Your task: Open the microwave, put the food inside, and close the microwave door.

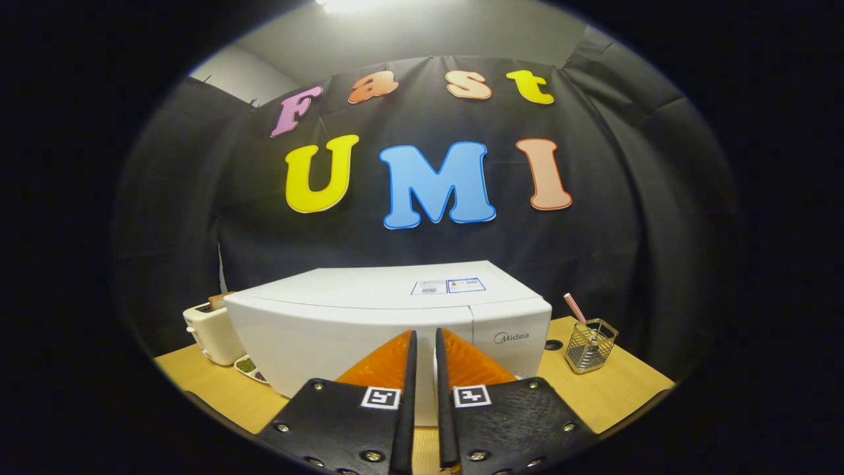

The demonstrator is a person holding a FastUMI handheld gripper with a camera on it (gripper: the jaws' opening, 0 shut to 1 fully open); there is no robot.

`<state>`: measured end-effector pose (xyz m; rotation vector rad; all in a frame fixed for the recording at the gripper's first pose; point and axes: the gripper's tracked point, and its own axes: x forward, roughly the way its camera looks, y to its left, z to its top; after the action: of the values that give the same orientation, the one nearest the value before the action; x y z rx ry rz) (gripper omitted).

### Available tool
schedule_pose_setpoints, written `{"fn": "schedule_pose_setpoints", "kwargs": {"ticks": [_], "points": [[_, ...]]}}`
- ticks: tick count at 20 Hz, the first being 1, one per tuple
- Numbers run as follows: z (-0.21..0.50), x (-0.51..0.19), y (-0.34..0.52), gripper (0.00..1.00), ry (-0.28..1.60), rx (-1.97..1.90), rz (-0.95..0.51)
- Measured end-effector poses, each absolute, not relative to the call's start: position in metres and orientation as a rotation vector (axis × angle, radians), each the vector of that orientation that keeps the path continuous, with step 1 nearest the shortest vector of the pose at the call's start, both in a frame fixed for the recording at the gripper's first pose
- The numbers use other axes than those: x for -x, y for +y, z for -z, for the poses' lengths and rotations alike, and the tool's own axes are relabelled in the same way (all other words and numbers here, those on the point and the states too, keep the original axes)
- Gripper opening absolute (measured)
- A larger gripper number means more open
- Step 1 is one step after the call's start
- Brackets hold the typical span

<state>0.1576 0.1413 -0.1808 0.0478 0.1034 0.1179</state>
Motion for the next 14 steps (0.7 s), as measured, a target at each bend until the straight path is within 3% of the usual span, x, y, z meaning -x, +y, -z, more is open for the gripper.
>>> {"fn": "schedule_pose_setpoints", "kwargs": {"ticks": [1, 2, 4, 6, 9, 10, 11, 14], "points": [[0.168, -0.149, 0.136, 0.19, 0.085, -0.027, -0.106], [0.154, -0.140, 0.134, 0.30, 0.065, -0.024, -0.104], [0.129, -0.112, 0.129, 0.36, 0.047, -0.063, -0.131], [0.106, -0.097, 0.130, 0.75, 0.042, -0.110, -0.165], [0.065, -0.080, 0.111, 0.77, 0.027, -0.081, -0.144], [0.052, -0.076, 0.103, 0.87, 0.016, -0.065, -0.134], [0.040, -0.072, 0.097, 0.89, 0.010, -0.067, -0.127], [0.008, -0.059, 0.079, 0.91, -0.017, -0.076, -0.115]]}}
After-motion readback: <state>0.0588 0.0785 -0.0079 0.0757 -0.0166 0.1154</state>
